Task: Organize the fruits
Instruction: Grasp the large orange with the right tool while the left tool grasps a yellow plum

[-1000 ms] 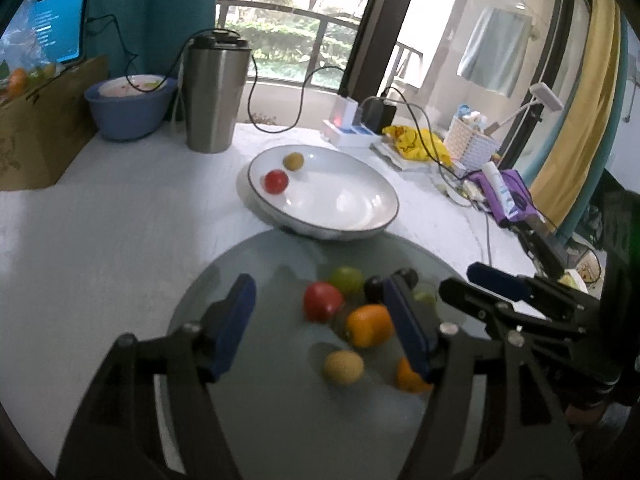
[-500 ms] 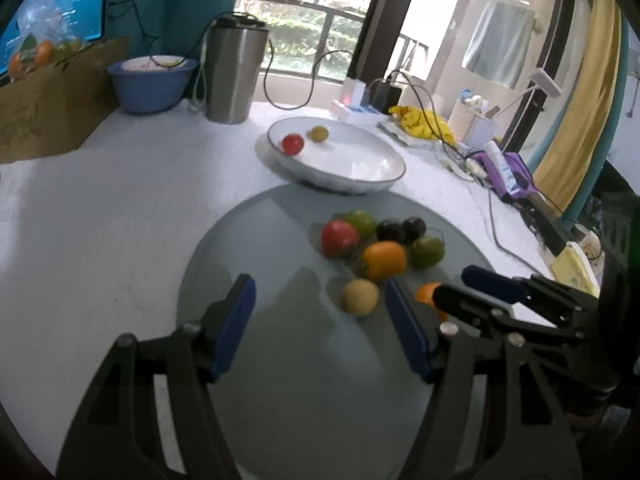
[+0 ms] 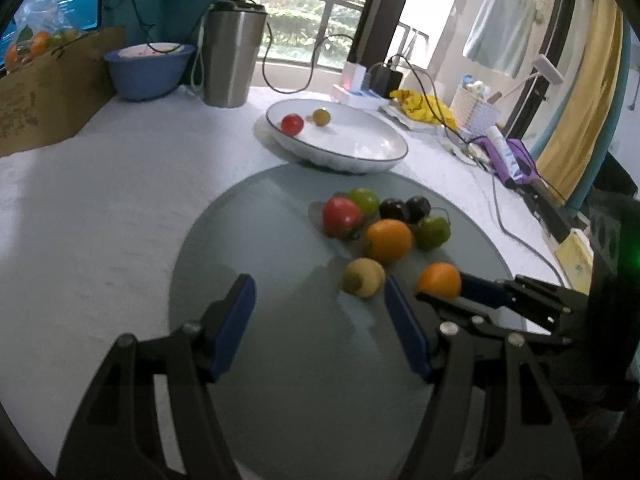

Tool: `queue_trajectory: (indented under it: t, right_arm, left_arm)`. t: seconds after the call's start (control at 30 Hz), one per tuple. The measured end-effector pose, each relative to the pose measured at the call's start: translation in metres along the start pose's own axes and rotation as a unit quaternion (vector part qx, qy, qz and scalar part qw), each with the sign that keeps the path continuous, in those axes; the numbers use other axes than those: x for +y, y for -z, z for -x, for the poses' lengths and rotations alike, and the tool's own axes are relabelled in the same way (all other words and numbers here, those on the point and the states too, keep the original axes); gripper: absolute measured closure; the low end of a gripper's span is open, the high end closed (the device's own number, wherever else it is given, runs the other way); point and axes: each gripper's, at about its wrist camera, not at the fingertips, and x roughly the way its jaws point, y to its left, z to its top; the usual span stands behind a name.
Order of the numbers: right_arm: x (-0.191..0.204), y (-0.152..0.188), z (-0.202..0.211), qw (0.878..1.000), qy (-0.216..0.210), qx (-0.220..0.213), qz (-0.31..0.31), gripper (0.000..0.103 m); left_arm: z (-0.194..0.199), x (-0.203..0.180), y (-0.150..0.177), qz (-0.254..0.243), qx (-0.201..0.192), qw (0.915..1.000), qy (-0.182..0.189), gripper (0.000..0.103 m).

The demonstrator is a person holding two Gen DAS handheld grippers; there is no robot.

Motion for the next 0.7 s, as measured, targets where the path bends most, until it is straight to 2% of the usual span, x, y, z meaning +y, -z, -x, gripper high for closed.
queue_trajectory:
  t: [0.3,0.47,0.53,0.6,0.7]
  right_arm:
    - [-0.015,-0.006,0.015,1.000,0.005,-0.022,-0.006,0.064]
    - [-0.023,-0.008,0.019,1.000,0.005,-0.030,-0.007,0.069]
    - [-0.024,-0.008,0.018,1.000,0.000,-0.028,-0.007,0.069]
    - [-0.024,-0.008,0.018,1.000,-0.001,-0.028,-0.007,0.069]
    - [-0.026,-0.009,0.016,1.000,-0.006,-0.025,-0.015,0.068]
  left_arm:
    - [-0.017,-0.018,-0.003,-0.034,0.016,0.9993,0.000,0.035]
    - [-0.028,-0.026,-0.004,-0.045,0.029,0.9985,-0.001,0.035]
    - [-0.030,-0.028,-0.004,-0.050,0.032,0.9982,0.000,0.040]
    - [-0.032,-0.030,-0.004,-0.056,0.035,0.9978,0.000,0.050]
    - [-0.036,-0.031,-0.004,-0.059,0.037,0.9976,0.004,0.057]
